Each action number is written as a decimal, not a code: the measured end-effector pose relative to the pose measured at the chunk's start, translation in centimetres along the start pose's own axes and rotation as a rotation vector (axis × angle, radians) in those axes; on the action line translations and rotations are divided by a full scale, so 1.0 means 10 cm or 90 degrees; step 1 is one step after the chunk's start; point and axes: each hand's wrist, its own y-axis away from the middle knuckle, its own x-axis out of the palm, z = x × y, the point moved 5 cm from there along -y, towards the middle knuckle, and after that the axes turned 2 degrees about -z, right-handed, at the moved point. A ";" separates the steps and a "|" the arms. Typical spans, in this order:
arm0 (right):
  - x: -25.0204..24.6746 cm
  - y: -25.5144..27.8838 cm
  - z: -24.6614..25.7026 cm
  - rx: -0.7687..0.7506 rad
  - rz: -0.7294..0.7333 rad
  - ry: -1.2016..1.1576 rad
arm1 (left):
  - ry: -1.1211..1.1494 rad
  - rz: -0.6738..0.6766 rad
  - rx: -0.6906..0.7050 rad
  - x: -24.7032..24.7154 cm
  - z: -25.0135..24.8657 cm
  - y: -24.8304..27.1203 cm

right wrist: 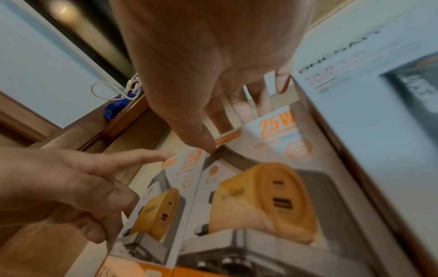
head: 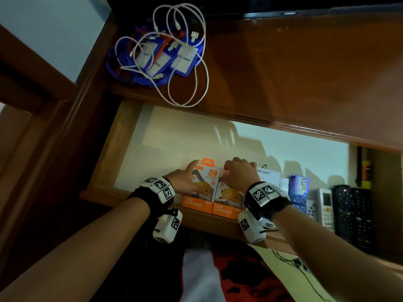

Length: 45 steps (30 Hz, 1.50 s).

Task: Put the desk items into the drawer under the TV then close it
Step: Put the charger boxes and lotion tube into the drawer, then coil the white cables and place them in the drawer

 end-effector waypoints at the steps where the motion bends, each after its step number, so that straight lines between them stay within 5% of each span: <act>1: -0.01 -0.02 0.01 0.002 0.007 -0.004 | 0.012 -0.005 0.005 0.01 0.04 -0.01; 5: -0.09 -0.07 0.09 0.012 -0.007 -0.049 | 0.064 0.000 0.016 0.05 0.23 -0.04; 10: -0.41 -0.14 0.41 -0.043 -0.154 -0.259 | 0.140 -0.043 0.048 -0.33 0.59 -0.08; 12: -0.71 -0.14 0.59 -0.085 -0.255 -0.323 | 0.160 -0.183 0.099 -0.70 0.67 -0.05; 16: -1.30 -0.26 1.04 -0.118 -0.464 -0.334 | 0.136 -0.623 0.147 -1.66 0.88 0.15; 18: -1.55 -0.37 1.24 -0.111 -0.546 -0.314 | 0.106 -0.725 0.159 -2.05 0.93 0.19; 21: -1.69 -0.52 1.59 -0.146 -0.616 -0.238 | 0.033 -0.672 0.136 -2.38 0.97 0.07; 24: -1.60 -0.76 1.85 -0.152 -0.557 -0.154 | -0.114 -0.525 0.073 -2.38 1.01 -0.14; 29: -1.41 -1.11 1.98 0.012 -0.364 -0.098 | -0.251 -0.542 0.072 -2.31 1.07 -0.22; 34: -1.43 -1.22 1.99 0.007 -0.299 -0.140 | -0.313 -0.546 0.050 -2.30 1.07 -0.25; 37: -1.60 -1.17 1.96 -0.014 -0.340 -0.199 | -0.308 -0.577 0.055 -2.29 1.06 -0.26; 45: -2.82 -0.63 1.55 0.011 -0.621 -0.444 | -0.316 -0.607 0.091 -2.27 1.04 -0.29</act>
